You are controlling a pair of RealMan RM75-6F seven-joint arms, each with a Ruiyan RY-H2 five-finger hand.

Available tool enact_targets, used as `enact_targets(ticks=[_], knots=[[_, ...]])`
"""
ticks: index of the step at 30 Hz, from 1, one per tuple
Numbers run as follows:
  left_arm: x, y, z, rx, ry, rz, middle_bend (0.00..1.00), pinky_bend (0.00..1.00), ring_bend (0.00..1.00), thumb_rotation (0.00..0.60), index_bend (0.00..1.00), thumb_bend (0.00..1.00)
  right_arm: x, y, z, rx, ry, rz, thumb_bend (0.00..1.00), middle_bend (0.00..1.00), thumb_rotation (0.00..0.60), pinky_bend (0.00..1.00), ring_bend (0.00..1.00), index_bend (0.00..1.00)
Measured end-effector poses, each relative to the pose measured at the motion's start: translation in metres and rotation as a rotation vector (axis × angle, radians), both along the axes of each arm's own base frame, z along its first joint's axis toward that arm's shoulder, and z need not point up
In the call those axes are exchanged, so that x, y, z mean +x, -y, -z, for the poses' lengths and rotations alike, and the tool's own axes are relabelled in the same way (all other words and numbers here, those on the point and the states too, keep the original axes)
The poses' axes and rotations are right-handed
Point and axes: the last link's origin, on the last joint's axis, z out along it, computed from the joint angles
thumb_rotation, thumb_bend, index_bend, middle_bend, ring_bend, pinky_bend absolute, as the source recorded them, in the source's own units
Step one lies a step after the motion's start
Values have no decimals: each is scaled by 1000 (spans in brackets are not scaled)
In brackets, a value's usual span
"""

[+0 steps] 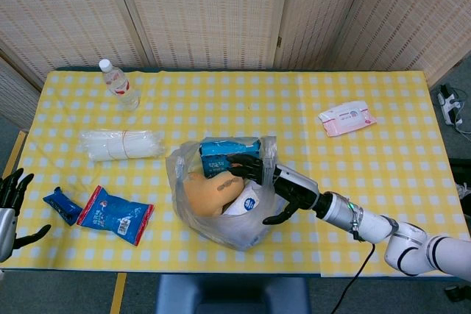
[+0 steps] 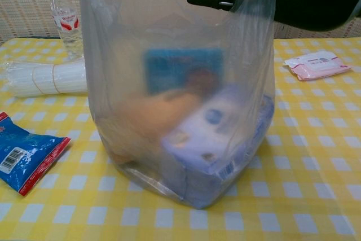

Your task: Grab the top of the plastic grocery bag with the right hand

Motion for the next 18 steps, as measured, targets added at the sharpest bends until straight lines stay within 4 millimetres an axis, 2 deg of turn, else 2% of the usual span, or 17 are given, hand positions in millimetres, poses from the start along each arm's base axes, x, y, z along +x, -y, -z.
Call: enact_targets(ticks=[6,18], knots=[[1,1,-1,1,3,6,0,0,0,600,0,151,13,-3,8,-32,-49,-38,186,0,600,0,55,0],[2,4,-4,3,20,17,0,0,0,600,0,150,51,-6,23,-59,-108,-107,186,0,600,0,55,0]])
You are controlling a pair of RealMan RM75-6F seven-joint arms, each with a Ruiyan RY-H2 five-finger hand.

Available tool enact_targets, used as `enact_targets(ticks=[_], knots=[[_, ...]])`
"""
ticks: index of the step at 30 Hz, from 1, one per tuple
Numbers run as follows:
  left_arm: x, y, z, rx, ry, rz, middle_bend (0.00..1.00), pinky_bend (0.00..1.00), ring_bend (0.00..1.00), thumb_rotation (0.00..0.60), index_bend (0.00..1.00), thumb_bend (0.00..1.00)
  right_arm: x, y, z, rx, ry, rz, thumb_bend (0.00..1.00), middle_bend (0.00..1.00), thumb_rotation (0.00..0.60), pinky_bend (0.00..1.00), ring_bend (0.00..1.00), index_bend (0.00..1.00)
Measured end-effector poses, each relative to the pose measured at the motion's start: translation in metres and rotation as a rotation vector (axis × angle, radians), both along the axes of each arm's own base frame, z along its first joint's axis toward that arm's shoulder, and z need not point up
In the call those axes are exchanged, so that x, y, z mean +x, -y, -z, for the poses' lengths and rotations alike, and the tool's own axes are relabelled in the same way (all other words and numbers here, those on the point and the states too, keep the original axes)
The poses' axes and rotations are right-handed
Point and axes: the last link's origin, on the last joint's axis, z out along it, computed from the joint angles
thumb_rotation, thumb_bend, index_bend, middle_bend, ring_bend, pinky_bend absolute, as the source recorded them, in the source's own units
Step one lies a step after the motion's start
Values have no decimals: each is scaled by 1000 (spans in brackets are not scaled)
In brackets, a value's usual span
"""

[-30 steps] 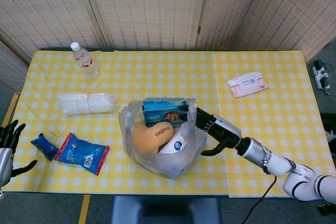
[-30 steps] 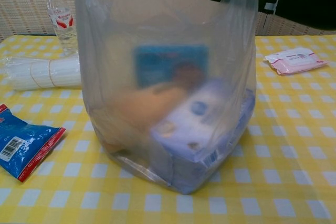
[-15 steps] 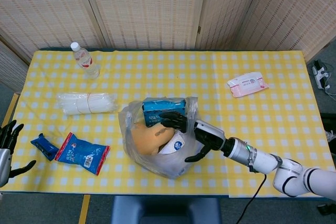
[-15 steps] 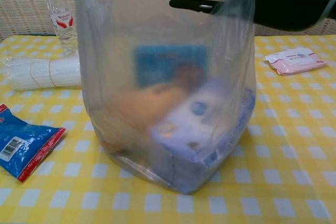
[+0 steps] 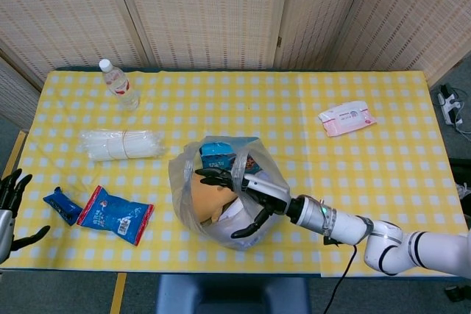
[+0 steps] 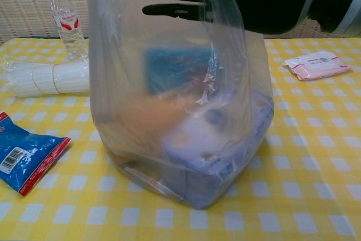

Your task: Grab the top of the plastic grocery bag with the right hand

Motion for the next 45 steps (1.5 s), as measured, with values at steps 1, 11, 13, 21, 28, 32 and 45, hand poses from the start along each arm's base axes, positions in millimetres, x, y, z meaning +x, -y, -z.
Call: enact_targets(ticks=[1,11,13,21,28,32,45], knots=[[0,0,-1,1,2,1,0,0,0,600,0,150,3,0,2,-1,-6,-3,186,0,600,0,55,0],[0,5,-6,11,20,11,0,0,0,600,0,150,32,4,17,19,-31,-24,185,0,600,0,56,0],[0,6,-8,14,22,12,0,0,0,600,0,150,36,5,19,23,-32,-28,185,0,600,0,55,0],[-1,9,-12,23,32,14,0,0,0,600,0,151,55,17,31,-7,-21,-37,186,0,600,0,57,0],[-1,11,-16,33,39,15,0,0,0,600,0,151,71,23,45,-7,-2,-55,185,4,600,0,64,0],[-1,12,-17,35,42,17,0,0,0,600,0,150,77,26,48,5,24,-57,185,8,600,0,67,0],[-2,13,-17,37,42,14,0,0,0,600,0,150,91,31,49,41,124,-69,185,71,600,11,119,35]])
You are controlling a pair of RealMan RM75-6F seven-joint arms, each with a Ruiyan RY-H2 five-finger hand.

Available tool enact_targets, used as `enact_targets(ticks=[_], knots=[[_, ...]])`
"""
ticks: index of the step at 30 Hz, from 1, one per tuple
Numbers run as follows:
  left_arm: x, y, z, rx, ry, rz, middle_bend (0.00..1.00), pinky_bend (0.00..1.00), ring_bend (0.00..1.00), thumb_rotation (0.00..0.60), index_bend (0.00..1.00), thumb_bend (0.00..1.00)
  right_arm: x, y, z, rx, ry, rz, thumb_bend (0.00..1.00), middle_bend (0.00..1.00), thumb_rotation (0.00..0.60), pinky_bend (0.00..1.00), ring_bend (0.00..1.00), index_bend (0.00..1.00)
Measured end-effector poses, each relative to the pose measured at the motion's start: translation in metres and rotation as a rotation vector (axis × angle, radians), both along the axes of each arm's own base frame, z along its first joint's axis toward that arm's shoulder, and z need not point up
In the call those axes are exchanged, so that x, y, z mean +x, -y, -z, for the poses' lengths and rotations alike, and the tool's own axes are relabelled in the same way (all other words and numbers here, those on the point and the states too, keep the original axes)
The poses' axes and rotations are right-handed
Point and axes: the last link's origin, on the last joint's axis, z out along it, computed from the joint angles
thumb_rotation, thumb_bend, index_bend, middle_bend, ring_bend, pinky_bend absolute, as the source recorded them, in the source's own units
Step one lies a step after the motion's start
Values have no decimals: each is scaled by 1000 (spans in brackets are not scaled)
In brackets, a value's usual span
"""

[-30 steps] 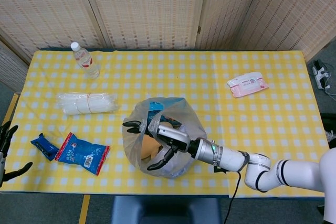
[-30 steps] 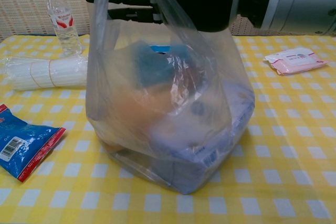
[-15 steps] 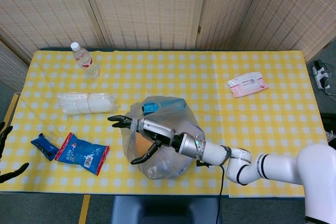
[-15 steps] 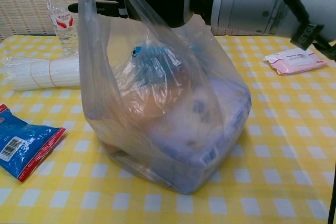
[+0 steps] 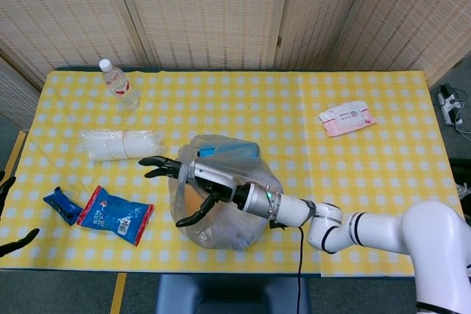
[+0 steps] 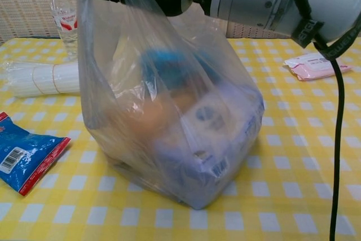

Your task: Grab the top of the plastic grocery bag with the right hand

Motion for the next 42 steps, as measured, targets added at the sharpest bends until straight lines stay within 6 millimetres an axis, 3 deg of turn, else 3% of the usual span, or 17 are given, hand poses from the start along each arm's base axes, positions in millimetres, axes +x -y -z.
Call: enact_targets(ticks=[3,8,12,19,21,24,26,36,42], knots=[[0,0,0,0,-1,-1,0,0,0,600,0,150,5,2,0,22,33,12,185,126,600,65,170,108],[0,1,-1,4,1,-2,0,0,0,600,0,150,11,7,-2,61,117,77,186,282,600,255,306,270],[0,1,-2,7,3,-2,0,0,0,600,0,150,14,11,-5,115,192,159,186,377,600,319,378,365],[0,2,-3,8,5,3,0,0,0,600,0,150,18,17,-12,196,299,300,195,576,600,548,608,563],[1,3,-3,8,4,4,0,0,0,600,0,150,18,18,-14,206,321,334,259,634,600,608,665,623],[1,3,-2,6,3,2,0,0,0,600,0,150,17,21,-16,218,353,396,518,705,600,799,823,670],[1,3,-2,5,3,3,0,0,0,600,0,149,16,24,-18,215,366,441,605,747,600,893,908,683],[3,4,0,-4,2,12,0,0,0,600,0,150,24,21,-22,203,321,522,609,776,600,921,927,685],[4,6,2,-15,0,11,0,0,0,600,0,150,48,17,-57,210,377,470,610,771,600,921,926,684]])
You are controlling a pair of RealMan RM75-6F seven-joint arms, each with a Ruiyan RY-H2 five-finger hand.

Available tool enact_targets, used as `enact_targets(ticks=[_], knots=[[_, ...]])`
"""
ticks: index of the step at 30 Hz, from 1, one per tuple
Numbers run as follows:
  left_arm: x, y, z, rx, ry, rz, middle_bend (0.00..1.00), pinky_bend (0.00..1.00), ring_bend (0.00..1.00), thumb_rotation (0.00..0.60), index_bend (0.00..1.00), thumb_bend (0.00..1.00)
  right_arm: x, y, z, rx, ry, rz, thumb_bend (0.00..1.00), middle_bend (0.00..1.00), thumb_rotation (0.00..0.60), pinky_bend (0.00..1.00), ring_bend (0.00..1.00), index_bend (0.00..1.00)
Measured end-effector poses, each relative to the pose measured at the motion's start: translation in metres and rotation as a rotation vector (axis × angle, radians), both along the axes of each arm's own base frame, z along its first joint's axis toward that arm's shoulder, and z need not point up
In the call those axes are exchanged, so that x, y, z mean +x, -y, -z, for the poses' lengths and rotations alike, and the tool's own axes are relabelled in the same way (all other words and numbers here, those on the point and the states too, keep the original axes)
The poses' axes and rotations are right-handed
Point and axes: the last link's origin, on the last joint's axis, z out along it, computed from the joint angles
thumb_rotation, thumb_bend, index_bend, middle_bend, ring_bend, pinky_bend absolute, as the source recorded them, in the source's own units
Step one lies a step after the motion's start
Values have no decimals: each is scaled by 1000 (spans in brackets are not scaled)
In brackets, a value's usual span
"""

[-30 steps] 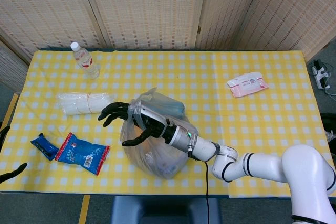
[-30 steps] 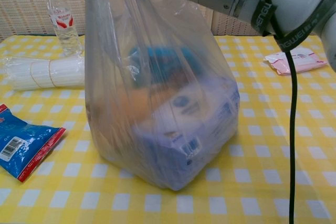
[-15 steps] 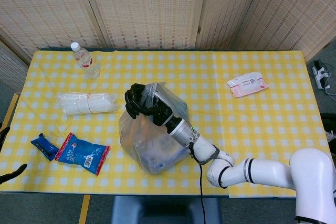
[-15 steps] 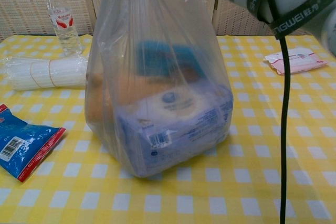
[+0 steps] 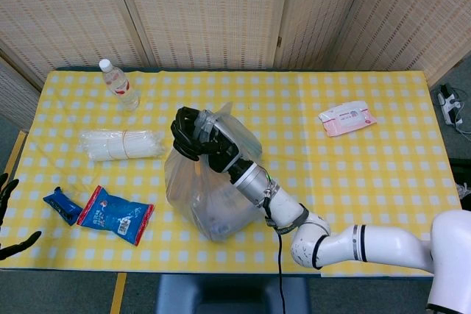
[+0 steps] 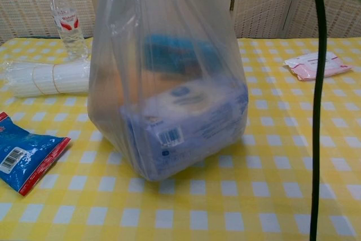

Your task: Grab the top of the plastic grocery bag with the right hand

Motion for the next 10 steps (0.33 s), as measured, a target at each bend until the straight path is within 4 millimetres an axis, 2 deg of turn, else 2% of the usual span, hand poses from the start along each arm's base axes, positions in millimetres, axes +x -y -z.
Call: enact_targets(ticks=[7,10], knots=[[0,-1,1,-8,-3,-9,0,0,0,600,0,150,36,-10,-75,-111,121,-48,610,769,600,921,926,684],[-1,-2,1,-6,-4,-13,0,0,0,600,0,150,39,-16,-88,-147,105,-42,610,769,600,921,925,684]])
